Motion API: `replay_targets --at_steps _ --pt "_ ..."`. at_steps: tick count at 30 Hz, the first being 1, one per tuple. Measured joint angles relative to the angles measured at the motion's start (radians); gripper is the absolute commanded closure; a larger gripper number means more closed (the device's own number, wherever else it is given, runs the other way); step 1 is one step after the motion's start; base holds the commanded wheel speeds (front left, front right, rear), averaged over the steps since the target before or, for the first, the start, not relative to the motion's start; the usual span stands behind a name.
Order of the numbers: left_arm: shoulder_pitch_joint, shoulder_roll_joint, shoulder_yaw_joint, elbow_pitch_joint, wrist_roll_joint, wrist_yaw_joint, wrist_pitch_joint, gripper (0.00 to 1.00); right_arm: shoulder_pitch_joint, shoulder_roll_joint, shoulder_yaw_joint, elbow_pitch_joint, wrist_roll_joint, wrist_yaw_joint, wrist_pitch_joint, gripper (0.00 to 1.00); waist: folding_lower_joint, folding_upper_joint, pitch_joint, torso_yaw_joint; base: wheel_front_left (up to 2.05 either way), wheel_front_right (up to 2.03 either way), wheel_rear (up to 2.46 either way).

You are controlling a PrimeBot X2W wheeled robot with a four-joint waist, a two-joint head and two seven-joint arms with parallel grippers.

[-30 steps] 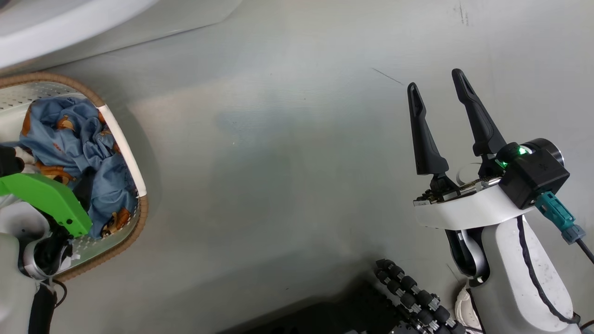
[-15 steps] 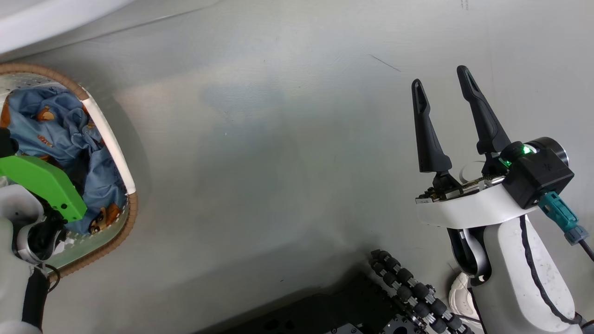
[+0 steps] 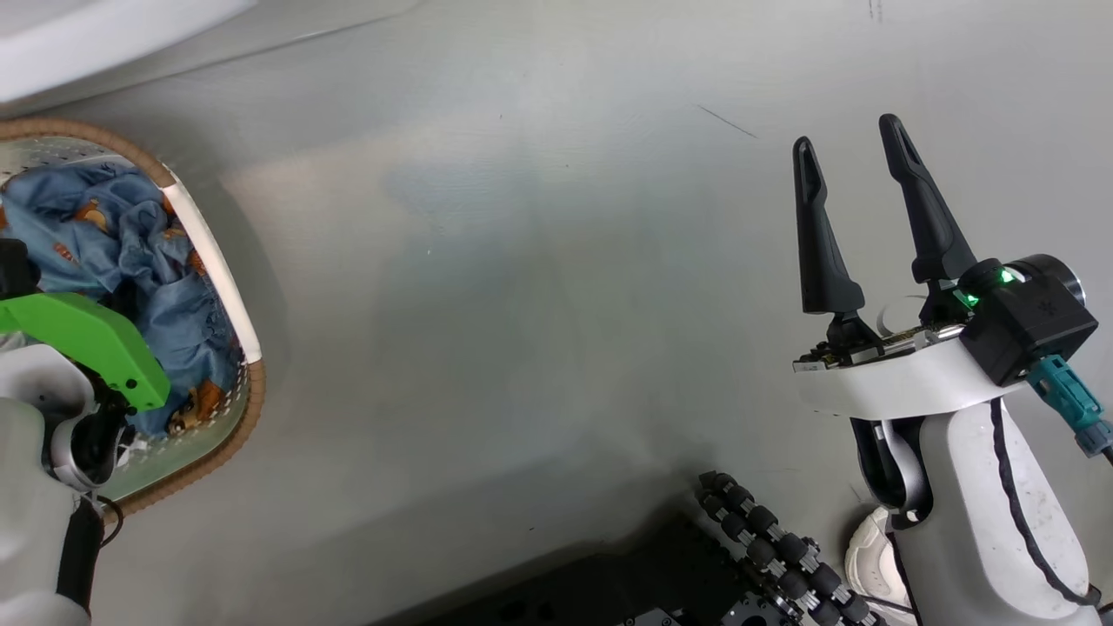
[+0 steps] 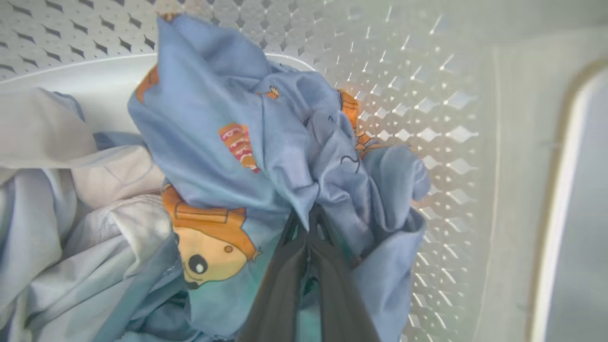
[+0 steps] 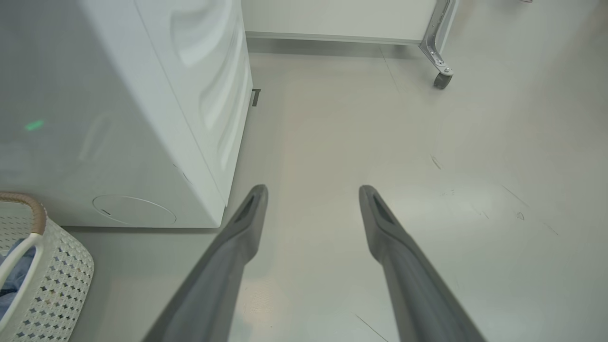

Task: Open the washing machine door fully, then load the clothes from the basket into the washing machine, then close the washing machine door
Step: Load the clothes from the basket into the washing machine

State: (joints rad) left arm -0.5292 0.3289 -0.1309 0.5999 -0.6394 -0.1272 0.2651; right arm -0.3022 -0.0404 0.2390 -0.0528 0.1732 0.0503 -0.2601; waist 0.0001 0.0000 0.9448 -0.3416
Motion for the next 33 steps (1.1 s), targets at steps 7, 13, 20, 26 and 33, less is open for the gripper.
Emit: replay_targets --at_steps 7,13,20,26,33 --pt "-0.004 -0.050 -0.024 0.014 0.007 0.000 -0.111 1.00 -0.030 0.000 -0.030 0.010 -0.013 0.000 0.000 0.00 -0.0001 0.0000 -0.047 0.026 0.00 0.00 0.00" --pt "0.013 -0.091 -0.016 0.037 0.006 0.000 -0.219 1.00 -0.040 -0.001 -0.052 0.024 -0.038 0.002 0.000 0.00 -0.0001 0.0000 -0.110 0.065 0.00 0.00 0.00" --pt "0.063 -0.140 -0.029 0.034 -0.011 0.000 -0.332 1.00 -0.040 -0.003 -0.089 0.044 -0.052 0.011 0.000 0.00 -0.0001 0.0000 -0.197 0.124 0.00 0.00 0.00" --pt "0.108 -0.168 -0.035 0.005 -0.024 0.000 -0.429 1.00 -0.035 -0.020 -0.125 0.059 -0.053 0.020 0.000 0.00 -0.0001 0.0000 -0.278 0.178 0.00 0.00 0.00" --pt "0.175 -0.187 -0.061 -0.038 -0.021 0.000 -0.509 1.00 0.021 -0.029 -0.160 0.072 -0.056 0.030 0.000 0.00 -0.0001 0.0000 -0.379 0.232 0.00 0.00 0.00"
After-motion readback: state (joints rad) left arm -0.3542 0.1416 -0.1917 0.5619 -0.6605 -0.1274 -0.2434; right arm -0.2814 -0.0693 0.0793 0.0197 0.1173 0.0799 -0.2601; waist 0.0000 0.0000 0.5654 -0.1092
